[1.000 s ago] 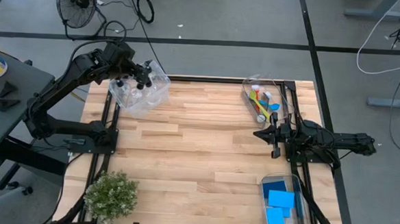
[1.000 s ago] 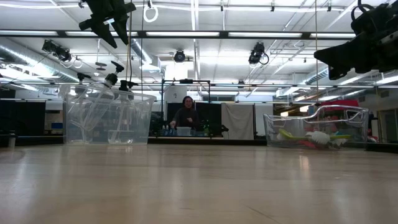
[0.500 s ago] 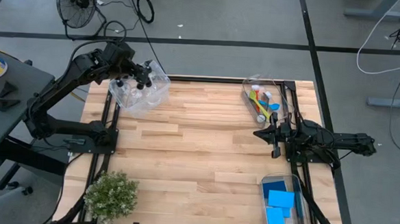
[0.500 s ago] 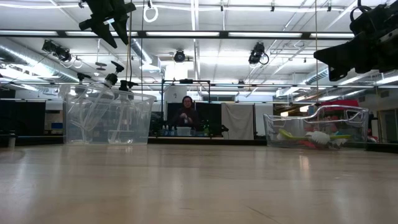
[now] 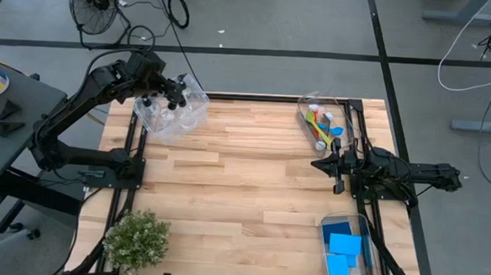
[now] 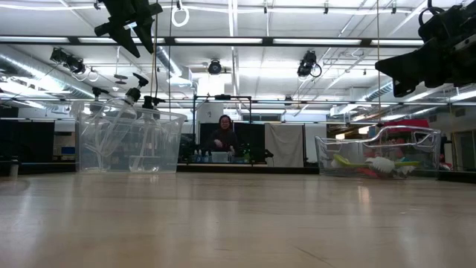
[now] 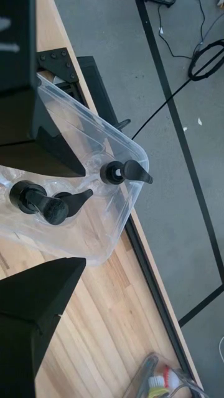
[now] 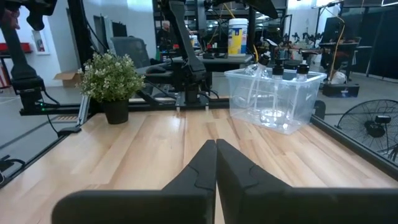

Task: Pick & Place Kitchen Sink Supplies
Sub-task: Return to Home Position

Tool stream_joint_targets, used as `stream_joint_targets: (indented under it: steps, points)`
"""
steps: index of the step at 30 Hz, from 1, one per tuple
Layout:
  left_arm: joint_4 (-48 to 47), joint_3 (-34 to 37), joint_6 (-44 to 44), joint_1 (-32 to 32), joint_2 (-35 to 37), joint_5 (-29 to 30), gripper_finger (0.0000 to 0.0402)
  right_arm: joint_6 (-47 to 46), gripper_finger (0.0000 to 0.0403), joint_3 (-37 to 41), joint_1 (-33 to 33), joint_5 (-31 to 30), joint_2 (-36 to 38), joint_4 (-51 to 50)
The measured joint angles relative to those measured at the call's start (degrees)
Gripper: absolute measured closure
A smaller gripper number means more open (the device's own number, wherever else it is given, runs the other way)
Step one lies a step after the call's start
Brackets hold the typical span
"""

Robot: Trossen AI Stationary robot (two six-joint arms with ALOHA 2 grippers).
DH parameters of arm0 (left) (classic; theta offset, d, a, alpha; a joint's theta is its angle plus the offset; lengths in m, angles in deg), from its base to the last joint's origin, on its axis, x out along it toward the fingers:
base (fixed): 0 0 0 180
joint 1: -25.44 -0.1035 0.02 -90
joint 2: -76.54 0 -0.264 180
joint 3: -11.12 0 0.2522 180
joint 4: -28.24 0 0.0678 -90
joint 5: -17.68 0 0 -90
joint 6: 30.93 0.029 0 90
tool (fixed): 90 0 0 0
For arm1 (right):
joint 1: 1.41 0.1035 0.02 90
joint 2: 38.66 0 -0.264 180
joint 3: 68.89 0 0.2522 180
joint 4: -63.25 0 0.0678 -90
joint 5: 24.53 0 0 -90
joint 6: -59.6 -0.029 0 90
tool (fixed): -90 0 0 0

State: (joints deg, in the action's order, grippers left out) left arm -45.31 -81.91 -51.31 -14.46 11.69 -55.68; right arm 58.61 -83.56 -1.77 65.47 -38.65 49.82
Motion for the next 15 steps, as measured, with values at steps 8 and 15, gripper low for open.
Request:
stream_joint_targets:
  steps: [8,15]
  points:
    - [0.7,0.0,0.0,0.0,0.0,0.0,0.0174,0.0,0.0392,0.0,0.0,0.0,0.0,0.0]
    - [1.9,0.0,0.0,0.0,0.0,0.0,0.0174,0.0,0.0392,0.0,0.0,0.0,0.0,0.0]
